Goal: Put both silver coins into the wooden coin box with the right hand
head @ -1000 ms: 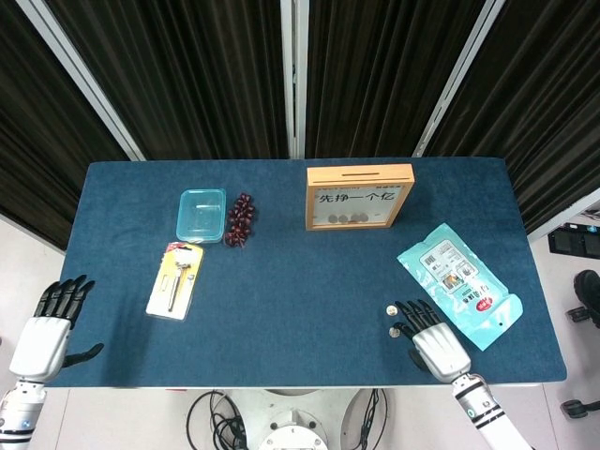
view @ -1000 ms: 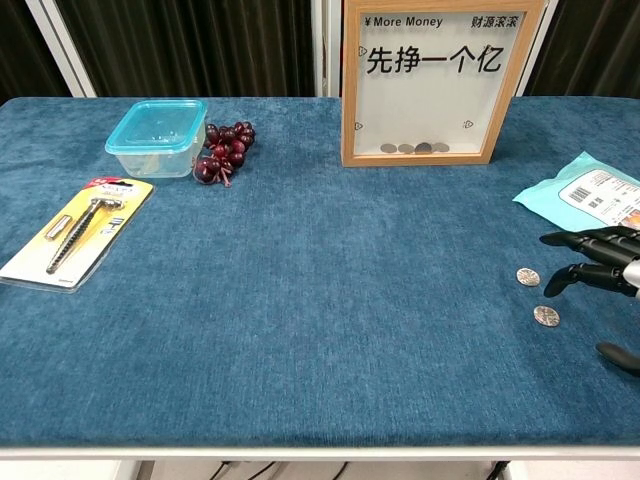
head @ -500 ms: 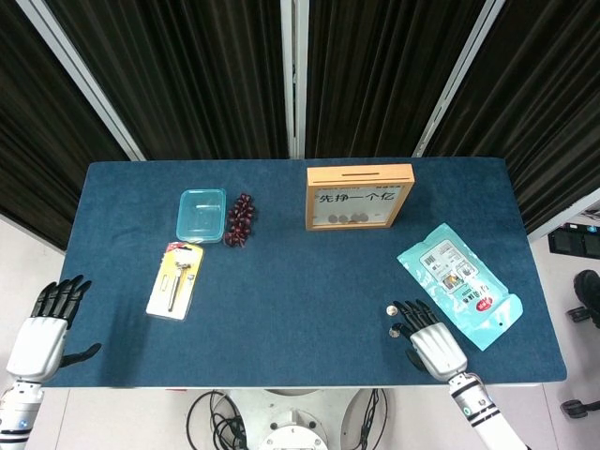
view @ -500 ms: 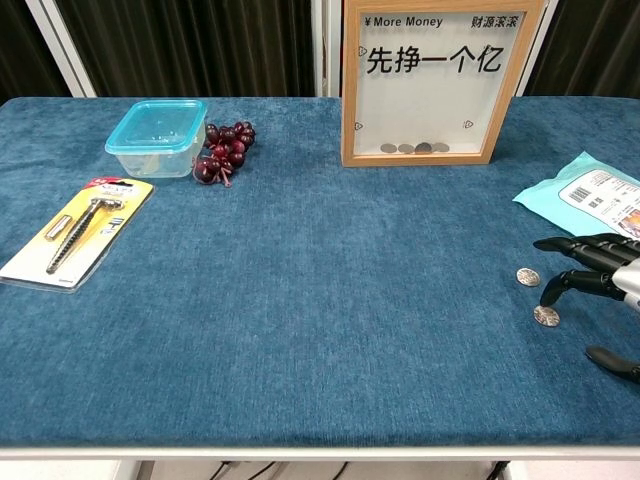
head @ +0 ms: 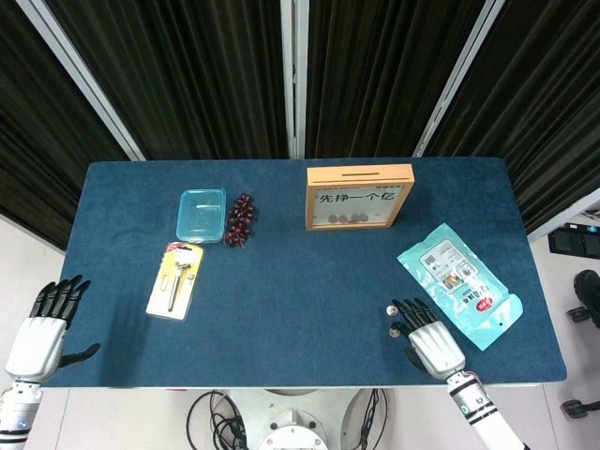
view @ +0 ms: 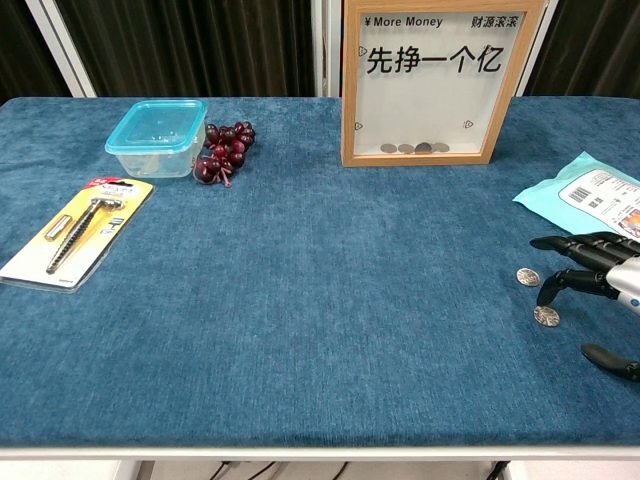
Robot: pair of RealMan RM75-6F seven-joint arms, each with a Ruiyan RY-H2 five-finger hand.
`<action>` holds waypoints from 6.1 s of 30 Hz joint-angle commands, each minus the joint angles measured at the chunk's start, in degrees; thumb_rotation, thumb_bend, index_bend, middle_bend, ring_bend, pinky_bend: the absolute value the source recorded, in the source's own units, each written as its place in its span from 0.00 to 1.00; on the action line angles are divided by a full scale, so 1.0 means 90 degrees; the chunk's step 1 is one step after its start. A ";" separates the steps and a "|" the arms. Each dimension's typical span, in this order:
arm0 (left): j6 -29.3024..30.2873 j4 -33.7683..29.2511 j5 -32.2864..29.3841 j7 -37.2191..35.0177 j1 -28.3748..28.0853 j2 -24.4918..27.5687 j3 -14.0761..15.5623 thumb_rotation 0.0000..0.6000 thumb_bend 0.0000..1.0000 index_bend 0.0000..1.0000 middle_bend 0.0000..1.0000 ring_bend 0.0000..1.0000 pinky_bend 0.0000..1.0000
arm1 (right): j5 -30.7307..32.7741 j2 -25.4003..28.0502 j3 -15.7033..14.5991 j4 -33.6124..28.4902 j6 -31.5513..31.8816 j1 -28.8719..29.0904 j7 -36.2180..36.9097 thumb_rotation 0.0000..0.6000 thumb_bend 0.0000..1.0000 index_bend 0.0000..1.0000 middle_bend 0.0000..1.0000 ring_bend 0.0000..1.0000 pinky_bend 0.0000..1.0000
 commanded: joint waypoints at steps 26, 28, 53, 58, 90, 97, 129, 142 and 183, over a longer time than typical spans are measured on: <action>-0.0036 0.0029 -0.0012 -0.0033 -0.0013 0.0005 -0.0004 1.00 0.03 0.00 0.00 0.00 0.00 | 0.0103 -0.0059 -0.0034 0.0058 -0.0108 0.0113 -0.0035 1.00 0.34 0.32 0.00 0.00 0.00; -0.0037 0.0033 -0.0016 -0.0045 -0.0013 0.0007 -0.0006 1.00 0.03 0.00 0.00 0.00 0.00 | 0.0105 -0.0064 -0.0041 0.0062 -0.0105 0.0113 -0.0043 1.00 0.34 0.33 0.00 0.00 0.00; -0.0137 0.0318 -0.0021 -0.0321 -0.0042 -0.0101 0.0037 1.00 0.03 0.00 0.00 0.00 0.00 | 0.0147 -0.0431 0.0061 0.0517 0.0161 0.0054 -0.0197 1.00 0.36 0.47 0.00 0.00 0.00; -0.0125 0.0404 -0.0028 -0.0433 -0.0038 -0.0118 0.0035 1.00 0.03 0.00 0.00 0.00 0.00 | 0.0095 -0.0601 0.0094 0.0764 0.0272 0.0057 -0.0180 1.00 0.36 0.50 0.00 0.00 0.00; -0.0031 0.0544 -0.0030 -0.0624 0.0031 -0.0101 0.0053 1.00 0.03 0.00 0.00 0.00 0.00 | -0.0173 -0.0716 -0.0039 0.1056 0.0500 0.0125 0.0205 1.00 0.36 0.21 0.00 0.00 0.00; -0.0023 0.0517 -0.0025 -0.0610 0.0040 -0.0085 0.0059 1.00 0.03 0.00 0.00 0.00 0.00 | -0.0280 -0.0694 -0.0091 0.1101 0.0595 0.0133 0.0358 1.00 0.36 0.18 0.00 0.00 0.00; 0.0013 0.0473 0.0006 -0.0623 0.0063 -0.0054 0.0069 1.00 0.03 0.00 0.00 0.00 0.00 | -0.0666 -0.0640 -0.0333 0.1236 0.0702 0.0288 0.1139 1.00 0.39 0.72 0.00 0.00 0.00; 0.0013 0.0496 0.0020 -0.0653 0.0073 -0.0045 0.0088 1.00 0.03 0.00 0.00 0.00 0.00 | -0.0560 -0.0330 0.0088 0.1037 0.1293 0.0302 0.1426 1.00 0.38 0.86 0.02 0.00 0.00; 0.0092 0.0413 0.0101 -0.0863 0.0086 0.0201 0.0136 1.00 0.03 0.00 0.00 0.00 0.00 | 0.8949 0.0859 0.3809 -0.1200 -0.1070 0.5695 -0.4158 1.00 0.44 0.96 0.06 0.00 0.00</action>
